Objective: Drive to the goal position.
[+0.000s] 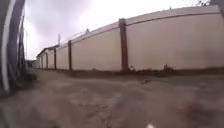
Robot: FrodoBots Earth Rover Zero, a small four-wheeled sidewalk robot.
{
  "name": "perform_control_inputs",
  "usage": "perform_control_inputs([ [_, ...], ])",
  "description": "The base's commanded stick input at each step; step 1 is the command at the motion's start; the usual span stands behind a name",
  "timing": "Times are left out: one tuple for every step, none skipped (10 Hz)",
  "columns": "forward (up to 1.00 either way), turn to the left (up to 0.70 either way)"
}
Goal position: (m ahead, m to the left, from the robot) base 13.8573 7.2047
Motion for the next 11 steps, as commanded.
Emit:
perform_control_inputs([
  [0.85, 0.34],
  [0.85, 0.21],
  [0.85, 0.00],
  [0.85, 0.00],
  [0.85, 0.34],
  [0.85, 0.00],
  [0.85, 0.23],
  [0.85, 0.34],
  [0.85, 0.29],
  [0.85, 0.05],
  [0.85, 0.08],
])
